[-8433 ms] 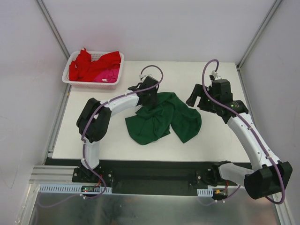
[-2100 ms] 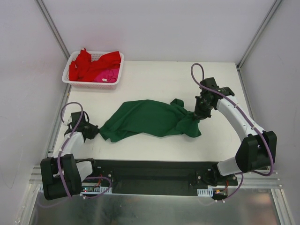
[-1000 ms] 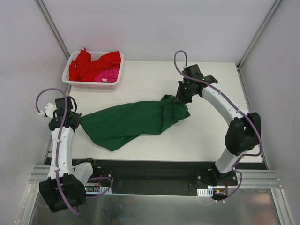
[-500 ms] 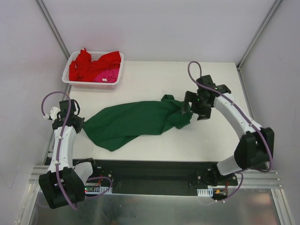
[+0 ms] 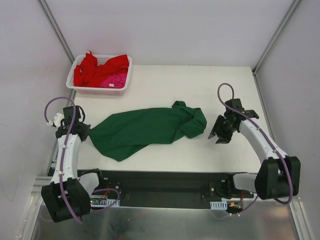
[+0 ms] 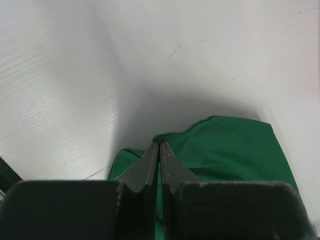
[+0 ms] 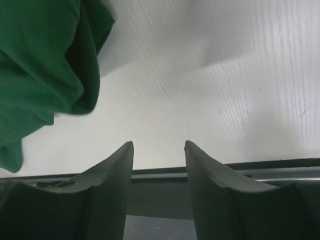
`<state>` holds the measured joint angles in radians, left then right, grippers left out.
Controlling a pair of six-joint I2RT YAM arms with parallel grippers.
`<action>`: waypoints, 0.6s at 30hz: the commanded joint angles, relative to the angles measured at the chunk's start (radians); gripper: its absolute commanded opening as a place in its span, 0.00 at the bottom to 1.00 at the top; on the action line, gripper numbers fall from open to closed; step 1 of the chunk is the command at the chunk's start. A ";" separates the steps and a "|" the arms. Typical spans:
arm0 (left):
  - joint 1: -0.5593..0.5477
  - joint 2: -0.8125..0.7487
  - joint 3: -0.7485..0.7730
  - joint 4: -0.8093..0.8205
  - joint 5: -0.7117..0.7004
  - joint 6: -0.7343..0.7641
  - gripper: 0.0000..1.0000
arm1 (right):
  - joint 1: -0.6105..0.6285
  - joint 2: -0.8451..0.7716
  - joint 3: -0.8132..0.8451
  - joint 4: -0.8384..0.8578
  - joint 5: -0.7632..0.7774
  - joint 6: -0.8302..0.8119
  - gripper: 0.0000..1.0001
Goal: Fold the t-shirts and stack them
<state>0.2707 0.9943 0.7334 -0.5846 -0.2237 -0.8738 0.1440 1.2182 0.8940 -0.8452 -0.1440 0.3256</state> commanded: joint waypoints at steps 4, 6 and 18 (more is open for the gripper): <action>0.015 -0.043 -0.003 0.005 0.007 0.013 0.00 | 0.028 0.222 0.198 0.103 0.050 -0.066 0.39; 0.013 -0.058 -0.006 0.005 0.001 0.010 0.00 | 0.048 0.288 0.217 0.110 0.046 -0.071 0.40; 0.015 -0.059 -0.008 0.005 0.006 0.001 0.00 | 0.088 0.380 0.149 0.156 0.058 -0.062 0.40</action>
<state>0.2707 0.9363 0.7303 -0.5823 -0.2173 -0.8745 0.2337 1.6081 1.0904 -0.7090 -0.1001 0.2676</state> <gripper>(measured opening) 0.006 0.409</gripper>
